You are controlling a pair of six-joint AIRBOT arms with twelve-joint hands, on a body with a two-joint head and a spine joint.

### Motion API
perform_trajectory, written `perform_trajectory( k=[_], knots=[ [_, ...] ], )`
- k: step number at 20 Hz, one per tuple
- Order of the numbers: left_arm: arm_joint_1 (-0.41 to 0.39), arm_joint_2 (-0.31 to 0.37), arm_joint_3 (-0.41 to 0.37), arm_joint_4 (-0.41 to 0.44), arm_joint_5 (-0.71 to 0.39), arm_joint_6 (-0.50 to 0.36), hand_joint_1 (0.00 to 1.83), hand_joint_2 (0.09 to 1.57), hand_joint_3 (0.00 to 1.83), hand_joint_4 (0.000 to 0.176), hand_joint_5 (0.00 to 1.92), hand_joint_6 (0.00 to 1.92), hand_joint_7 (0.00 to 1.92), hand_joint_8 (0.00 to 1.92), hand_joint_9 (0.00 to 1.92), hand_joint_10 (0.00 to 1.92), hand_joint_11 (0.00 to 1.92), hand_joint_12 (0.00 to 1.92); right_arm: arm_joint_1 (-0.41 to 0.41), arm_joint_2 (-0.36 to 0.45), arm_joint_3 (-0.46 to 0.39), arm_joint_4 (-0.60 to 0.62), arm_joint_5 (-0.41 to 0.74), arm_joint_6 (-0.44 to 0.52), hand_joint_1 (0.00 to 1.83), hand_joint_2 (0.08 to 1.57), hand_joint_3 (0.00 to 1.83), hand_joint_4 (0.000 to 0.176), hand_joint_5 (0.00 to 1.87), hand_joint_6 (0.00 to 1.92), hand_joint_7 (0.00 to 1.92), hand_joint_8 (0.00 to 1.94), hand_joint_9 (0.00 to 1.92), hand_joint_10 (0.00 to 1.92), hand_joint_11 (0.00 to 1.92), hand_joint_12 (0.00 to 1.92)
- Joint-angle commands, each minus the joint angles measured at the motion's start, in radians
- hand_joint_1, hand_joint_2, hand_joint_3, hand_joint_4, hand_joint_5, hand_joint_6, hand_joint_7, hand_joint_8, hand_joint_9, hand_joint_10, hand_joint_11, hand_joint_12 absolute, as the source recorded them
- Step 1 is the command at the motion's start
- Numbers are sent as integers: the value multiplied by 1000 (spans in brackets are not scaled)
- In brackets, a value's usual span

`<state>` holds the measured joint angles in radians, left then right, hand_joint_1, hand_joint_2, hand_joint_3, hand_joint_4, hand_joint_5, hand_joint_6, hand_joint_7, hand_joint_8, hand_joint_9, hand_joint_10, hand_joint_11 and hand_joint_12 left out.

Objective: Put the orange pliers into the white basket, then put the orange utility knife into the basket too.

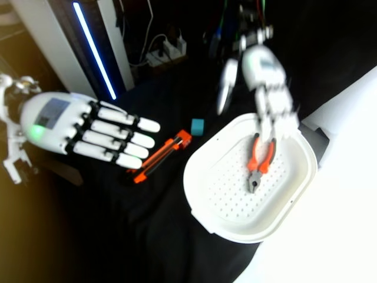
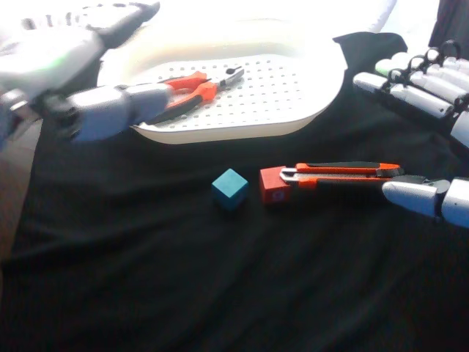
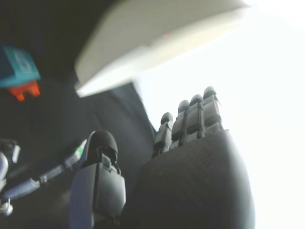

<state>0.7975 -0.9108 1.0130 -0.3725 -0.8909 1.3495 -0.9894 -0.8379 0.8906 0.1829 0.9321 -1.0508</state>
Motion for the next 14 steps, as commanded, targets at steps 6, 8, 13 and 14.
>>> perform_trajectory(
  k=[6, 8, 13, 14],
  knots=[
    [204, 46, -128, -4, -416, -14, 438, 1431, 0, 32, 116, 7, 124, 4, 97, 9, 0, 423, 20, -72, 58, 35, 14, 3, 439, 1224, 1, 24, 0, 0, 0, 0, 0, 0, 35, 20],
    [215, 42, -129, -8, -447, -45, 439, 1422, 0, 28, 156, 11, 107, 7, 117, 17, 0, 359, 36, -106, 87, 37, -37, 3, 459, 1238, 0, 4, 0, 0, 0, 0, 2, 0, 3, 159],
    [226, 44, -136, -6, -479, -48, 377, 1422, 1, 46, 171, 5, 140, 3, 172, 34, 0, 625, 94, -197, 168, 35, -155, 3, 472, 1252, 4, 0, 0, 0, 0, 0, 38, 12, 0, 344],
    [229, 45, -138, -6, -485, -48, 425, 1420, 0, 22, 194, 11, 166, 8, 192, 43, 0, 701, 103, -213, 183, 35, -172, 2, 467, 1270, 3, 0, 64, 13, 83, 12, 94, 28, 0, 429]
  ],
)
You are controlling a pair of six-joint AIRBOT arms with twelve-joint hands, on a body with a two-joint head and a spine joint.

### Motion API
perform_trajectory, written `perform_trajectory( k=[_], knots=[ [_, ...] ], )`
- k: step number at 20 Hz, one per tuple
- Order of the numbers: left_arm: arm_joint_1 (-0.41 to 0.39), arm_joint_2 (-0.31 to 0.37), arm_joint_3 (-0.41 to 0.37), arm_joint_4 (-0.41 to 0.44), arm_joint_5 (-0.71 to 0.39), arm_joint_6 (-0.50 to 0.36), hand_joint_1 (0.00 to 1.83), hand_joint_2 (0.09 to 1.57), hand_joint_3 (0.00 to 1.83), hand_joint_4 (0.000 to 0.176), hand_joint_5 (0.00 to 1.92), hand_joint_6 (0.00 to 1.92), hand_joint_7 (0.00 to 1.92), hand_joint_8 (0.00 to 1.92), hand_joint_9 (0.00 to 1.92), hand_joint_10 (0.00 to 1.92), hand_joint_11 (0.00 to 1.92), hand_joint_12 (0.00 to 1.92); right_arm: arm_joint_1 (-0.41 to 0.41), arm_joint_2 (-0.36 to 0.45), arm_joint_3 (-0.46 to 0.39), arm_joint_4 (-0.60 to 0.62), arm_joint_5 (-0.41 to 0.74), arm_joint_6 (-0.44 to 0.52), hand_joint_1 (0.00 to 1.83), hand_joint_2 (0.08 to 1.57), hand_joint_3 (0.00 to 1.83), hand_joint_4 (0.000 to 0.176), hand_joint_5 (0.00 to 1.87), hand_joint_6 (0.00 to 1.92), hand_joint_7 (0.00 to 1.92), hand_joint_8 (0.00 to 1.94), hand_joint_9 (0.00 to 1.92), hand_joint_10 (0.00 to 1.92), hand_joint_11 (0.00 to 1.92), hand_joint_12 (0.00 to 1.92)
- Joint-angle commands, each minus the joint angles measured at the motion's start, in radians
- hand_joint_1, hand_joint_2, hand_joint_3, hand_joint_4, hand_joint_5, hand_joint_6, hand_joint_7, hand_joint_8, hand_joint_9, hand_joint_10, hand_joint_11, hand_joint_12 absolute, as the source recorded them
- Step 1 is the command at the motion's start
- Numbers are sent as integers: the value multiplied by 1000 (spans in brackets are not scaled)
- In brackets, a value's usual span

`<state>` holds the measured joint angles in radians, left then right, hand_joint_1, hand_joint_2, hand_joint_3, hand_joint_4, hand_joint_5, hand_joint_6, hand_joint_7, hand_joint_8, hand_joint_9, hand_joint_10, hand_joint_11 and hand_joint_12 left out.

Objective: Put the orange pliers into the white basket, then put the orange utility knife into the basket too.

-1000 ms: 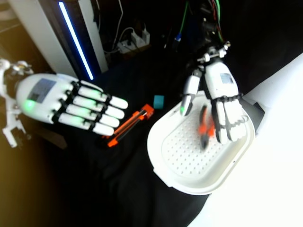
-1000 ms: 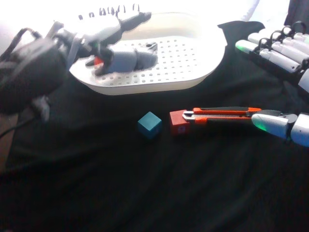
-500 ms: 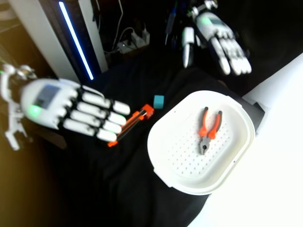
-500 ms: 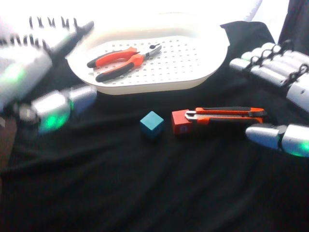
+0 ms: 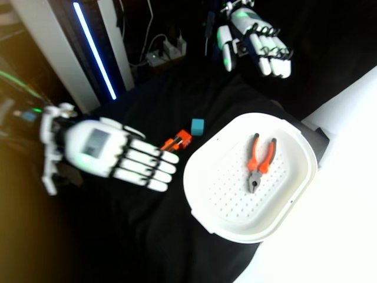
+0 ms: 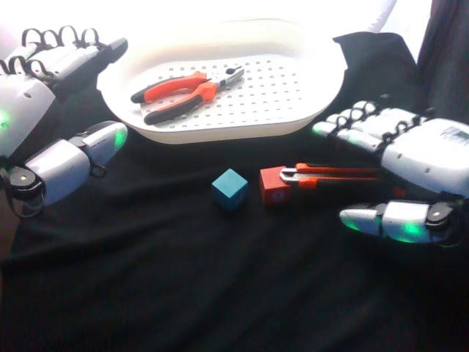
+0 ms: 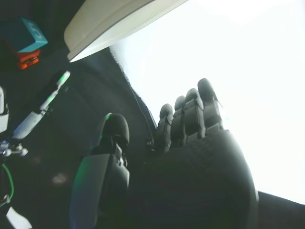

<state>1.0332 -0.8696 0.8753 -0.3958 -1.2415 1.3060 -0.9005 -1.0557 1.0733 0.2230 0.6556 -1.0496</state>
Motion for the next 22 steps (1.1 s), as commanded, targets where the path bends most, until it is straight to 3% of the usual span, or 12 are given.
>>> perform_trajectory(
  k=[1, 2, 3, 4, 6, 8, 11, 13, 18, 19, 21, 22],
  knots=[
    [-5, 4, 0, 18, -138, -6, 425, 1420, 0, 22, 194, 11, 166, 8, 192, 43, 0, 701, 19, -5, 10, -5, 96, 1, 467, 1270, 3, 0, 64, 13, 83, 12, 94, 28, 0, 429],
    [-1, 4, 0, 18, -144, -11, 451, 1426, 0, 17, 210, 12, 199, 12, 213, 55, 0, 739, 26, -20, 25, -5, 77, 1, 612, 1296, 2, 0, 371, 584, 517, 472, 347, 753, 25, 1282],
    [2, 4, 0, 17, -148, -13, 442, 1435, 1, 28, 209, 9, 200, 8, 221, 62, 0, 797, 29, -30, 35, -6, 61, 0, 790, 1338, 0, 34, 530, 1414, 546, 1276, 446, 1538, 279, 1793],
    [3, 4, 0, 16, -149, -14, 442, 1435, 0, 39, 209, 7, 194, 4, 224, 66, 0, 852, 29, -34, 39, -7, 54, -2, 919, 1346, 0, 0, 584, 1602, 783, 1805, 882, 1844, 889, 1895],
    [8, 3, -1, 16, -152, -16, 478, 1425, 0, 49, 218, 9, 222, 10, 242, 77, 0, 930, 32, -36, 42, -7, 51, -15, 1348, 1281, 0, 0, 1044, 1908, 1261, 1936, 1412, 1918, 1511, 1920],
    [17, 3, -1, 9, -156, -21, 503, 1424, 0, 46, 223, 10, 227, 10, 241, 76, 0, 939, 53, -27, 40, -8, 53, -31, 1445, 1281, 0, 0, 1140, 1918, 1377, 1940, 1513, 1920, 1608, 1921],
    [40, 3, -1, -5, -185, -35, 519, 1415, 0, 27, 253, 16, 244, 6, 251, 98, 0, 1029, 80, 3, -12, -66, 131, -46, 1501, 1230, 0, 0, 1144, 1921, 1427, 1941, 1534, 1921, 1493, 1921],
    [46, 1, -2, -13, -196, -36, 503, 1418, 0, 32, 258, 13, 247, 5, 233, 107, 0, 878, 96, 56, -52, -94, 203, -46, 1479, 1242, 0, 0, 1090, 1921, 1395, 1941, 1520, 1921, 1463, 1921],
    [60, 2, -7, -21, -213, -38, 519, 1395, 0, 35, 248, 6, 242, 5, 217, 130, 0, 892, 177, 122, -89, -154, 262, -46, 1345, 1301, 0, 2, 1060, 1921, 1369, 1941, 1529, 1921, 1538, 1921],
    [61, 1, -7, -22, -213, -39, 483, 1393, 0, 56, 239, 2, 234, 1, 208, 132, 0, 901, 193, 126, -86, -156, 262, -46, 1357, 1293, 0, 5, 1068, 1921, 1377, 1941, 1544, 1921, 1565, 1921],
    [61, 1, -7, -22, -213, -41, 479, 1401, 2, 42, 236, 1, 229, 0, 203, 132, 0, 905, 221, 125, -72, -156, 261, -46, 1419, 1277, 0, 8, 1086, 1921, 1394, 1941, 1560, 1921, 1614, 1921],
    [61, 1, -7, -22, -212, -41, 438, 1414, 6, 58, 221, 1, 230, 1, 198, 138, 0, 929, 241, 122, -66, -156, 258, -46, 1499, 1253, 0, 16, 1045, 1921, 1367, 1941, 1537, 1921, 1590, 1921]
  ],
)
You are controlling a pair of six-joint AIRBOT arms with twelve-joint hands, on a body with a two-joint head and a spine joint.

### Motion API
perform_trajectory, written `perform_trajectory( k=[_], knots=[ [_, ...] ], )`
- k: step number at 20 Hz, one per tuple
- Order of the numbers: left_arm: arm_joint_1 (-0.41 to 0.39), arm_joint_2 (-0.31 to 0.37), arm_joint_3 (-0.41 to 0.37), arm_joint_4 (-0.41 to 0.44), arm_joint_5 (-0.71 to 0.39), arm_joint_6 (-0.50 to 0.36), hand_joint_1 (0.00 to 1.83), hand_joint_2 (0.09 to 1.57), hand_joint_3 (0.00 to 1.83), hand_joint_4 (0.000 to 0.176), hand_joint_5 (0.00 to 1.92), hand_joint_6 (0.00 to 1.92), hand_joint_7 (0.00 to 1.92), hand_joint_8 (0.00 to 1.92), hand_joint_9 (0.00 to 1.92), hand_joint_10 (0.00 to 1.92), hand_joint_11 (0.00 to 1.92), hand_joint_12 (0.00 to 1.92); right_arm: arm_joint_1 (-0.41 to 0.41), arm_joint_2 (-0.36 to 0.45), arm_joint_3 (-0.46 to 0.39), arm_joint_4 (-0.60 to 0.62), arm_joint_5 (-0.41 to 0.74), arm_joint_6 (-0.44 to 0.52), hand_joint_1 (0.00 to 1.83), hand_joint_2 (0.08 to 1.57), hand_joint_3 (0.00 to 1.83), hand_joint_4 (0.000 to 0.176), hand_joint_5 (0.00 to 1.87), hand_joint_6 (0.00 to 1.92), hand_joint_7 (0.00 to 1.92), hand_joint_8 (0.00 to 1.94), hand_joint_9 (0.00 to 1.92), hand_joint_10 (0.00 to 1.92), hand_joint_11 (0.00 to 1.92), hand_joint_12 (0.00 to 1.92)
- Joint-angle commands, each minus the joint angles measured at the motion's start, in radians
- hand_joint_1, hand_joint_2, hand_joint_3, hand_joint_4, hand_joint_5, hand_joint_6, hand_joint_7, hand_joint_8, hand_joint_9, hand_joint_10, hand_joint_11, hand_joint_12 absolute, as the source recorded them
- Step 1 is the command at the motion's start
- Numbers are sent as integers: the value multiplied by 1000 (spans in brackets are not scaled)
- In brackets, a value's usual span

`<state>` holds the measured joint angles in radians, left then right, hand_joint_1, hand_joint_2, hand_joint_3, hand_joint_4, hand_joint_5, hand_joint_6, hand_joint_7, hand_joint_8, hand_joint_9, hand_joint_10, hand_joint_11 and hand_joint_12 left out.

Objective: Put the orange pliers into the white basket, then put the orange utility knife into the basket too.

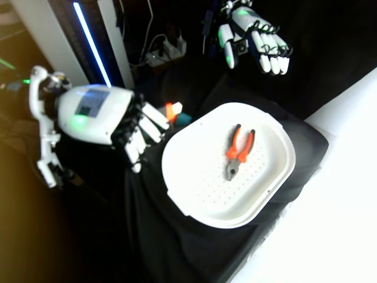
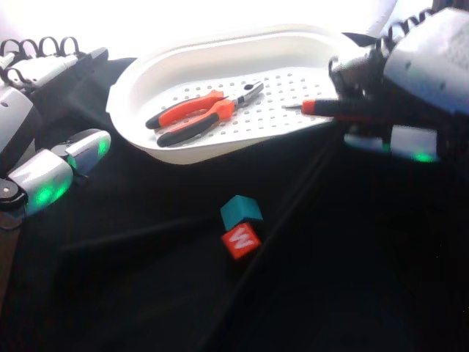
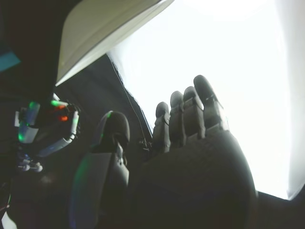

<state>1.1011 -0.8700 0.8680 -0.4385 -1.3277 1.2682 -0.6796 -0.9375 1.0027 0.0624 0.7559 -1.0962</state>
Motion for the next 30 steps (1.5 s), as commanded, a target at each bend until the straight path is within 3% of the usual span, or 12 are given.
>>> perform_trajectory(
  k=[1, 2, 4, 6, 14, 15, 16, 17, 19, 22, 23, 30],
  knots=[
    [-7, 0, 0, 21, -126, -3, 438, 1414, 6, 58, 221, 1, 230, 1, 198, 138, 0, 929, 27, 1, 9, 5, 155, 1, 1499, 1253, 0, 16, 1045, 1921, 1367, 1941, 1537, 1921, 1590, 1921],
    [-7, 0, 0, 21, -126, -3, 401, 1426, 5, 81, 215, 1, 233, 2, 195, 139, 0, 928, 30, -1, 12, 5, 151, 1, 1542, 1246, 0, 98, 922, 1921, 1281, 1941, 1476, 1921, 1519, 1921],
    [-7, -1, -1, 21, -127, -4, 394, 1424, 3, 87, 213, 0, 232, 1, 198, 142, 0, 933, 30, 0, 12, 5, 149, 1, 1549, 1242, 0, 108, 884, 1921, 1249, 1941, 1455, 1921, 1513, 1921],
    [-7, -1, -1, 21, -128, -6, 412, 1430, 1, 62, 208, 0, 214, 0, 197, 155, 0, 966, 42, 3, 16, 3, 141, 1, 1541, 1251, 1, 140, 893, 1921, 1250, 1941, 1456, 1921, 1531, 1921],
    [-2, 1, -5, 20, -138, -11, 460, 1429, 0, 37, 217, 10, 201, 4, 172, 180, 0, 1009, 45, 32, -20, -4, 136, 1, 1517, 1242, 0, 148, 933, 1921, 1247, 1941, 1445, 1921, 1524, 1921],
    [-2, 1, -6, 20, -139, -11, 441, 1436, 0, 35, 214, 5, 214, 2, 150, 274, 0, 1084, 44, 55, -40, -17, 136, 1, 1505, 1238, 0, 142, 935, 1921, 1274, 1941, 1481, 1921, 1548, 1921],
    [-2, 2, -7, 20, -141, -11, 438, 1433, 0, 21, 215, 3, 227, 3, 106, 410, 0, 1136, 39, 73, -60, -29, 136, 1, 1356, 1241, 0, 102, 995, 1921, 1298, 1941, 1461, 1921, 1508, 1921],
    [2, 3, -8, 18, -143, -12, 425, 1433, 0, 25, 215, 2, 228, 2, 104, 417, 0, 1125, 28, 84, -67, -31, 135, 1, 1354, 1231, 0, 41, 1002, 1921, 1267, 1941, 1425, 1921, 1472, 1921],
    [4, 2, -8, 14, -144, -13, 387, 1440, 2, 42, 204, 1, 222, 0, 105, 424, 0, 1105, 16, 91, -69, -31, 129, 1, 1374, 1218, 0, 10, 1055, 1921, 1282, 1941, 1420, 1921, 1475, 1921],
    [5, 2, -8, 12, -144, -14, 391, 1436, 0, 44, 202, 0, 206, 1, 89, 418, 0, 1039, 16, 90, -69, -32, 124, 1, 1406, 1208, 0, 6, 1144, 1921, 1380, 1941, 1510, 1921, 1554, 1921],
    [6, 1, -8, 12, -144, -14, 448, 1436, 0, 26, 205, 1, 213, 3, 84, 446, 0, 1088, 16, 90, -70, -36, 124, 1, 1467, 1208, 0, 7, 1129, 1921, 1367, 1941, 1504, 1921, 1547, 1921],
    [6, 2, -9, 11, -146, -14, 436, 1429, 0, 41, 200, 3, 212, 3, 65, 452, 0, 1073, 10, 90, -68, -35, 98, 1, 1228, 1203, 0, 0, 898, 1921, 1263, 1941, 1429, 1921, 1482, 1921]
  ],
)
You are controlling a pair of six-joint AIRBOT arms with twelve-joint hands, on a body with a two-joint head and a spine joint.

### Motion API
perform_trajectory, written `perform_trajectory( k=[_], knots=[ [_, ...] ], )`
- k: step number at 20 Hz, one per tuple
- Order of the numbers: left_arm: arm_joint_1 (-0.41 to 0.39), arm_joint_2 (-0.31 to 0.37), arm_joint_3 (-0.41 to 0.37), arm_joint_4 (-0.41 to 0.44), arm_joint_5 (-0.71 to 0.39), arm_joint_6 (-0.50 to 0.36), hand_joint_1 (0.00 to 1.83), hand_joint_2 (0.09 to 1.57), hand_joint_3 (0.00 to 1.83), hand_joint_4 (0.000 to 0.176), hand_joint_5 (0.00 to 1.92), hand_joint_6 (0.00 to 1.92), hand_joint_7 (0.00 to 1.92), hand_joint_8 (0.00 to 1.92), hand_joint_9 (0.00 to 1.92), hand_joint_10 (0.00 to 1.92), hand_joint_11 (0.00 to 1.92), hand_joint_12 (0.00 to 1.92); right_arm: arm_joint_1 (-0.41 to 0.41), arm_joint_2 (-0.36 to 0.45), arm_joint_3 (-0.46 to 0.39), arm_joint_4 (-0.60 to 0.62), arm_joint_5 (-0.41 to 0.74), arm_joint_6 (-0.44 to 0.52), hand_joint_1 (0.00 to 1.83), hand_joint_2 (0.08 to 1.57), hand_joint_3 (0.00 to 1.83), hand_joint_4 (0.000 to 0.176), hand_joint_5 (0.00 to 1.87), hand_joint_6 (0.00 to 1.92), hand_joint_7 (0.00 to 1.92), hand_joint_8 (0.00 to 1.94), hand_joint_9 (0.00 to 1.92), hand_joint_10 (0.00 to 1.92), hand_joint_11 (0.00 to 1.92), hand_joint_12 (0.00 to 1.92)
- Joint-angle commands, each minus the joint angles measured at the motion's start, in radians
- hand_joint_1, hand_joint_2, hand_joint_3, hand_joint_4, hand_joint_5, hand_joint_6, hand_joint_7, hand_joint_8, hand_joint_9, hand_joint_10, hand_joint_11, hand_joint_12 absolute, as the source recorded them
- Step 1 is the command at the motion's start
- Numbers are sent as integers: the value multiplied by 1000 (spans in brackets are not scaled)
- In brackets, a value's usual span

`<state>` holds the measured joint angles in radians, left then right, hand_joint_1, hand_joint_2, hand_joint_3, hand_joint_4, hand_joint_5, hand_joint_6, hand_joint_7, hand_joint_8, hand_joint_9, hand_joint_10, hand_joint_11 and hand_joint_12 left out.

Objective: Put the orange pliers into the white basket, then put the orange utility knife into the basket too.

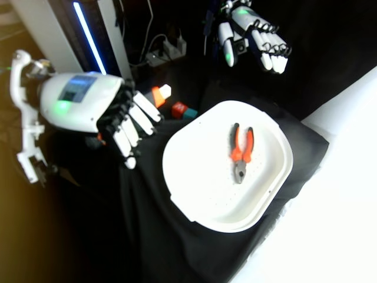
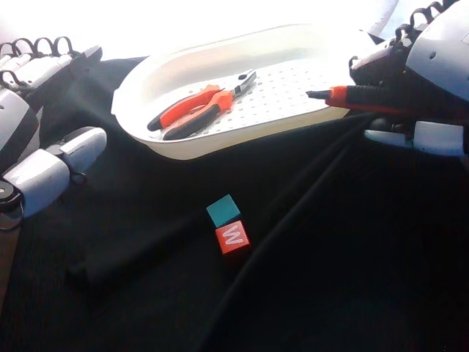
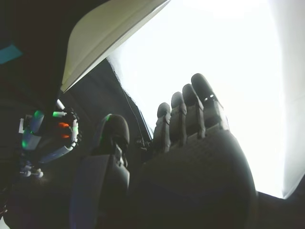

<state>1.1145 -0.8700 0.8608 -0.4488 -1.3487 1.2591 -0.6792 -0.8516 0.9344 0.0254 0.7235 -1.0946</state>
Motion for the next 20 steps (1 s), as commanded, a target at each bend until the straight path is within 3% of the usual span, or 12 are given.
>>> perform_trajectory(
  k=[1, 2, 3, 4, 6, 7, 8, 9, 12, 17, 18, 20],
  knots=[
    [-7, 2, -1, 22, -125, -5, 462, 1432, 0, 32, 203, 3, 207, 1, 42, 475, 0, 1012, 6, 4, 0, 2, 130, -1, 1238, 1194, 0, 0, 849, 1921, 1145, 1941, 1318, 1921, 1383, 1921],
    [-7, 2, -1, 22, -125, -5, 456, 1429, 0, 38, 201, 2, 210, 2, 43, 487, 0, 985, 3, 4, 0, 2, 127, -1, 1145, 956, 697, 0, 732, 1759, 819, 1791, 926, 1921, 902, 1921],
    [-7, 2, -1, 22, -125, -5, 456, 1431, 1, 33, 200, 2, 216, 4, 48, 492, 0, 982, 1, 4, 0, 2, 124, -1, 1277, 943, 710, 0, 766, 1889, 732, 1714, 766, 1921, 669, 1921],
    [-6, 2, -1, 21, -125, -5, 457, 1423, 0, 52, 215, 7, 228, 7, 55, 493, 0, 950, 1, 4, 0, 2, 122, -1, 1138, 927, 840, 3, 673, 1810, 723, 1768, 725, 1921, 600, 1921],
    [-5, 2, -1, 21, -125, -5, 445, 1428, 1, 55, 215, 7, 226, 5, 59, 489, 0, 983, 1, 4, 0, 2, 121, -1, 1046, 1034, 593, 0, 655, 1673, 968, 1934, 1173, 1921, 1229, 1921],
    [-5, 2, -1, 20, -125, -5, 442, 1431, 1, 48, 210, 4, 222, 2, 62, 486, 0, 1043, 0, 4, 1, 2, 120, -1, 1035, 1066, 555, 0, 633, 1687, 1047, 1940, 1281, 1921, 1356, 1921],
    [-5, 2, -1, 20, -125, -5, 441, 1435, 1, 39, 204, 1, 217, 0, 61, 496, 0, 1084, -1, 4, 2, 2, 118, -1, 1294, 1099, 329, 0, 818, 1874, 1210, 1941, 1436, 1921, 1506, 1921],
    [-5, 2, -1, 20, -125, -5, 451, 1435, 0, 40, 204, 1, 220, 1, 59, 508, 0, 1074, -1, 4, 2, 2, 117, -1, 1387, 1135, 207, 0, 927, 1912, 1315, 1941, 1508, 1921, 1565, 1921],
    [-5, 1, -1, 19, -125, -5, 448, 1437, 1, 45, 205, 1, 208, 0, 40, 499, 0, 988, -1, 4, 2, -1, 117, -1, 1409, 1156, 148, 0, 1046, 1921, 1425, 1941, 1578, 1921, 1612, 1921],
    [-5, -1, -1, 19, -122, -5, 436, 1437, 1, 28, 201, 1, 200, 3, 53, 482, 0, 936, 10, -14, 43, -4, 112, -1, 1476, 1153, 109, 0, 1020, 1921, 1364, 1941, 1531, 1921, 1579, 1921],
    [-5, -2, -1, 19, -120, -5, 416, 1435, 1, 43, 200, 1, 196, 1, 47, 480, 0, 911, 44, -49, 75, -4, 74, -1, 1474, 1167, 100, 0, 952, 1921, 1257, 1941, 1433, 1921, 1500, 1921],
    [-5, -3, -1, 19, -121, -5, 376, 1441, 3, 49, 183, 0, 183, 0, 46, 473, 0, 957, 107, -109, 134, -4, 3, -1, 1492, 1176, 47, 0, 965, 1921, 1253, 1941, 1406, 1921, 1479, 1921]
  ],
)
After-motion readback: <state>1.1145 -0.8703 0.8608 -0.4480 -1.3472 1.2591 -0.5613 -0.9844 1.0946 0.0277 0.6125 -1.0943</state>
